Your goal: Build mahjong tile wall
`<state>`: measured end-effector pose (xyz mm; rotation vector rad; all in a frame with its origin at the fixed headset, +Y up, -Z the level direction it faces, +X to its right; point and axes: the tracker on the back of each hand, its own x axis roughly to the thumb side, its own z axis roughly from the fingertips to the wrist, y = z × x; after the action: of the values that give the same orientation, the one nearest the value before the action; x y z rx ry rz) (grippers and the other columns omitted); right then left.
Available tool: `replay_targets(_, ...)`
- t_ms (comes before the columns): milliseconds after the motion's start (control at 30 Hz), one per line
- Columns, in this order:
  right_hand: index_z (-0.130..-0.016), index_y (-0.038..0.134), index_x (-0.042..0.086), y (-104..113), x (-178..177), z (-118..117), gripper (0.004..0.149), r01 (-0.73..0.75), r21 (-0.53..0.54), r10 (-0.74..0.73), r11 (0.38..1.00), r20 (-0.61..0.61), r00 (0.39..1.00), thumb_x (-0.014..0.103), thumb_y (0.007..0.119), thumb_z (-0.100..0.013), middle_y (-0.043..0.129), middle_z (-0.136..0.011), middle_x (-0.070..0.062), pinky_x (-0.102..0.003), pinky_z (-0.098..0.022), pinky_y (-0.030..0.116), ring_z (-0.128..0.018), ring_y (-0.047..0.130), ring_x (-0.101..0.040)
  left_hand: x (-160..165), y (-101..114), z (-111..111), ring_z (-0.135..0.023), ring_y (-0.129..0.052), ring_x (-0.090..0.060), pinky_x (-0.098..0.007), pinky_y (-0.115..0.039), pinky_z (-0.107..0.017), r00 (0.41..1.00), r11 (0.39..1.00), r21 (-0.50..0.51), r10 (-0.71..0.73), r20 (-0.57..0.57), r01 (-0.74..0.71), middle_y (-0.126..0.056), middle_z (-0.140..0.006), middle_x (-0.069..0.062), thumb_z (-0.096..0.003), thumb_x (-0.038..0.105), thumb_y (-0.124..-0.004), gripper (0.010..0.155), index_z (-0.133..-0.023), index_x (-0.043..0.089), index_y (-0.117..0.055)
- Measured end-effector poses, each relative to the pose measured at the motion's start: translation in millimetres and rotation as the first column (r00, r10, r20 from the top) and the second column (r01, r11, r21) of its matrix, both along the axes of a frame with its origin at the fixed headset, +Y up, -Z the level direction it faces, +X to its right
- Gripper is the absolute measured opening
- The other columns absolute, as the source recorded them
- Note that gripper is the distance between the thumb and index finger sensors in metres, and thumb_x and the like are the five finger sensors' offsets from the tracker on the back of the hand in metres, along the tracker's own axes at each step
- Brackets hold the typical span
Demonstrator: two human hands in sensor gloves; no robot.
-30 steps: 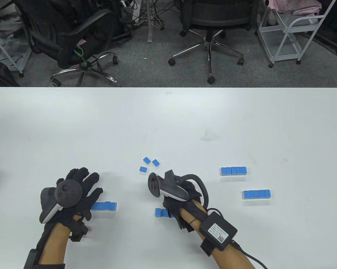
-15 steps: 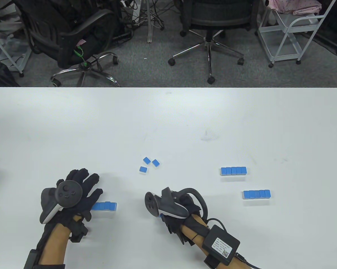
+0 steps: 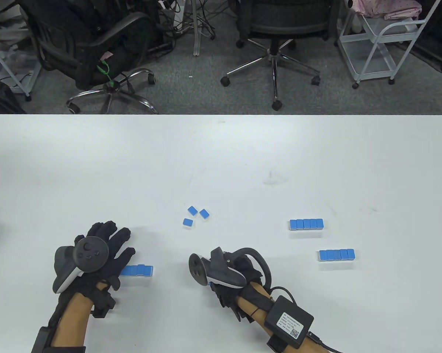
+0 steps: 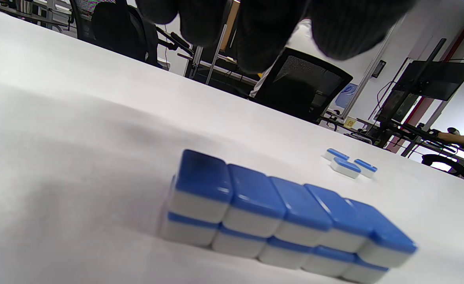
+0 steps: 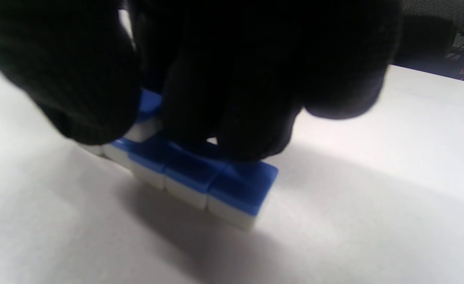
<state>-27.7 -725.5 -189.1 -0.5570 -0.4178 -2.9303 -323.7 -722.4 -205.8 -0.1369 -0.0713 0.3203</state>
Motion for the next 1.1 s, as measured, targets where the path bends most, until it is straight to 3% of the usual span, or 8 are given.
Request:
replay_targets(433, -0.081, 0.080, 0.017, 0.1, -0.8, 1.1, 0.063, -0.004, -0.004, 0.004, 1.000, -0.006, 1.000, 0.047, 0.093, -0.027, 0.099, -0.068, -0.003, -0.048, -0.044, 0.086, -0.053, 0.104, -0.025, -0.2, 0.0, 0.3, -0.113, -0.030, -0.036, -0.071, -0.024, -0.075, 1.000, 1.000, -0.002, 0.001, 0.000, -0.001, -0.039, -0.121, -0.004, -0.0495, 0.058, -0.067, 0.064, -0.108, 0.034, -0.061)
replay_targets(633, -0.084, 0.077, 0.019, 27.7, 17.5, -8.9, 0.062, 0.100, 0.041, -0.103, 0.994, 0.071, 0.992, 0.049, 0.087, -0.031, 0.097, -0.072, -0.003, -0.050, -0.048, 0.084, -0.058, 0.102, -0.027, 0.0, 0.0, 0.1, -0.113, -0.030, -0.036, -0.071, -0.024, -0.075, 1.000, 1.000, -0.002, 0.002, -0.001, -0.002, -0.039, -0.121, -0.004, -0.0494, 0.059, -0.067, 0.064, -0.108, 0.034, -0.061)
replay_targets(733, -0.085, 0.076, 0.020, 34.7, 24.8, -23.5, 0.060, 0.092, 0.079, -0.101, 0.993, 0.117, 0.988, 0.048, 0.086, -0.033, 0.096, -0.074, -0.003, -0.050, -0.049, 0.083, -0.061, 0.100, -0.027, 0.9, 0.0, -0.3, -0.113, -0.030, -0.036, -0.071, -0.024, -0.075, 1.000, 1.000, -0.002, 0.002, 0.002, -0.002, -0.039, -0.121, -0.004, -0.0495, 0.059, -0.067, 0.064, -0.108, 0.034, -0.061)
replay_targets(833, -0.087, 0.074, 0.022, 34.6, 23.2, -43.3, 0.062, -0.005, 0.083, -0.007, 0.997, 0.149, 0.989, 0.049, 0.086, -0.033, 0.093, -0.080, -0.003, -0.051, -0.054, 0.080, -0.067, 0.098, -0.028, 1.0, -0.4, -0.4, -0.113, -0.030, -0.036, -0.071, -0.024, -0.075, 1.000, 1.000, -0.003, 0.001, 0.004, -0.001, -0.039, -0.121, -0.004, -0.0494, 0.058, -0.067, 0.064, -0.108, 0.034, -0.061)
replay_targets(1100, -0.096, 0.057, 0.032, 12.3, -7.3, -94.0, 0.067, -0.130, 0.023, 0.121, 0.991, 0.246, 0.962, 0.045, 0.084, -0.036, 0.075, -0.099, 0.000, -0.055, -0.070, 0.067, -0.088, 0.083, -0.028, 0.6, -0.7, -0.4, -0.113, -0.030, -0.036, -0.071, -0.024, -0.075, 1.000, 1.000, -0.008, 0.002, 0.000, -0.002, -0.039, -0.121, -0.003, -0.0495, 0.059, -0.067, 0.064, -0.108, 0.034, -0.061)
